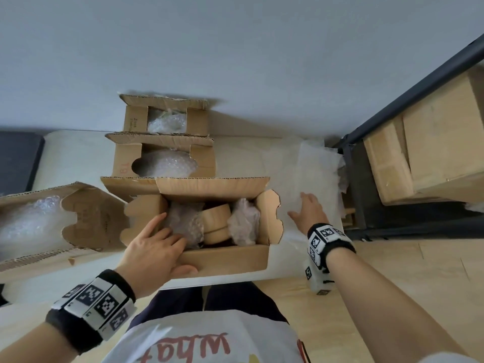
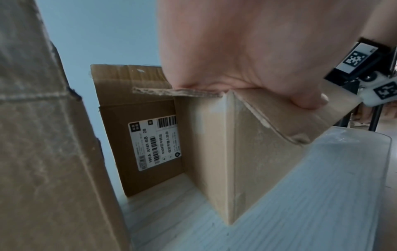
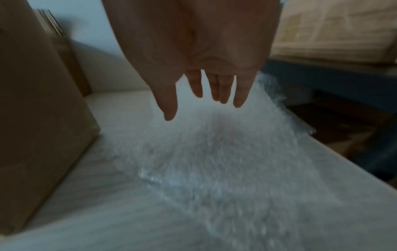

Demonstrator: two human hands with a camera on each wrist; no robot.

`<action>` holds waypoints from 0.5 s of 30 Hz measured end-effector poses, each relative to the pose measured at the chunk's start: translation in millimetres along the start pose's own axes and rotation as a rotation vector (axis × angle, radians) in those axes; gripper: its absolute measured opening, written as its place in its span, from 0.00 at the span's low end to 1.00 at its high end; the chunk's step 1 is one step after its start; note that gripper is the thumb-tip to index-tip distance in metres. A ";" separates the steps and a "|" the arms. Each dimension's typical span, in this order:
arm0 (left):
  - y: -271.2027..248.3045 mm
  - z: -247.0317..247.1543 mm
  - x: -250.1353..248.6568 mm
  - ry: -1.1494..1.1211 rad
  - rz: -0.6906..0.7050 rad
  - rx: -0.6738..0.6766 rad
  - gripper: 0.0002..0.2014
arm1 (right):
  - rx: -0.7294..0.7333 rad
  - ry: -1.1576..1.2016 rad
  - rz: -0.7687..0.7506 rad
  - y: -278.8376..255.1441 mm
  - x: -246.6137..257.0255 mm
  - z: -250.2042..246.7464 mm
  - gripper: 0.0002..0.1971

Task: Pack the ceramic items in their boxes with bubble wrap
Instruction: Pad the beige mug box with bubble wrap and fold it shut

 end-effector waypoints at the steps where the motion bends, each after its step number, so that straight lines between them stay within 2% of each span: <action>1: 0.4 0.0 0.2 0.000 -0.003 0.001 0.38 | 0.015 0.005 0.031 1.2 -3.8 7.8 0.35; 3: 0.6 -0.1 0.6 -0.007 -0.009 -0.002 0.38 | 0.024 0.006 0.060 1.5 -8.2 19.3 0.35; 5: 1.1 0.0 0.8 -0.008 -0.016 0.000 0.38 | -0.032 0.005 0.056 1.0 -11.6 23.1 0.31; 10: 3.9 -1.7 -0.1 -0.010 -0.018 0.016 0.38 | -0.178 0.079 0.064 3.3 -29.0 9.0 0.10; 15: 4.5 -3.8 -0.4 -0.028 -0.025 0.047 0.38 | -0.272 0.370 0.074 -2.1 -51.4 -30.9 0.10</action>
Point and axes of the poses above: each hand's wrist, its own y-axis towards the middle knuckle, its own z-axis out of the palm, x = y × z, the point moved 7 cm from there along y, towards the middle knuckle, and after that the axes turned 6 degrees about y, right-handed, at the moved point
